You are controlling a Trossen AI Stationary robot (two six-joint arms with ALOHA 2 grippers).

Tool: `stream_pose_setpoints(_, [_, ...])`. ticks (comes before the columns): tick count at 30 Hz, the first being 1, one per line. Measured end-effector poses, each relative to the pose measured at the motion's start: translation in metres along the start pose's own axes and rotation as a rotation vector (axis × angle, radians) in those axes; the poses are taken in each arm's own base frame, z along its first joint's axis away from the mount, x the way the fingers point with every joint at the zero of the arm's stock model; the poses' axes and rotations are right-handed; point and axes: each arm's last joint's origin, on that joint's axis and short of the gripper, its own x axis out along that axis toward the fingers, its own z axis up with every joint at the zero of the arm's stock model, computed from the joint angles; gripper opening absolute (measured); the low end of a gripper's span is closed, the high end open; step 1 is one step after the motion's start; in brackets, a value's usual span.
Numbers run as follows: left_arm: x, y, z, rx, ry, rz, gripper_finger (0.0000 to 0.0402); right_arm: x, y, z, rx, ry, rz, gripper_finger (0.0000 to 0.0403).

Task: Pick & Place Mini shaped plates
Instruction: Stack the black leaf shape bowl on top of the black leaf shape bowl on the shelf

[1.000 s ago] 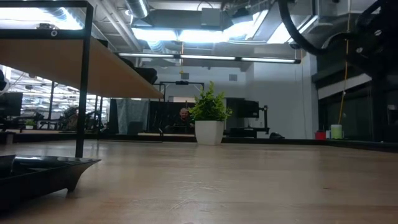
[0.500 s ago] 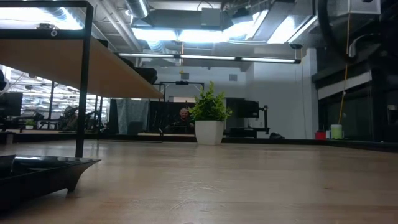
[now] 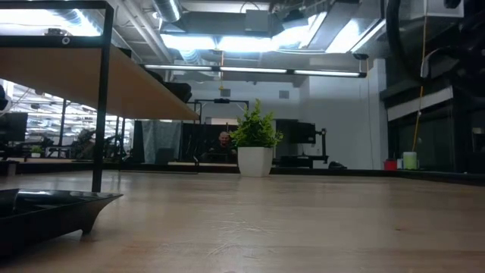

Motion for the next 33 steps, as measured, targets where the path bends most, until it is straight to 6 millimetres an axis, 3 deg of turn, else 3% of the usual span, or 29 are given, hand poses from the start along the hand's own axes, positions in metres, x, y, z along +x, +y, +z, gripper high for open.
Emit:
stream_pose_setpoints(27, [0.0,0.0,0.0,0.0,0.001,0.0,0.0004,0.008,0.002,0.0,0.004,-0.001,-0.032,0.0101])
stream_pose_setpoints(33, [0.0,0.0,0.0,0.0,0.001,0.0,0.0004,0.022,-0.003,0.002,0.017,0.063,-0.051,0.0101])
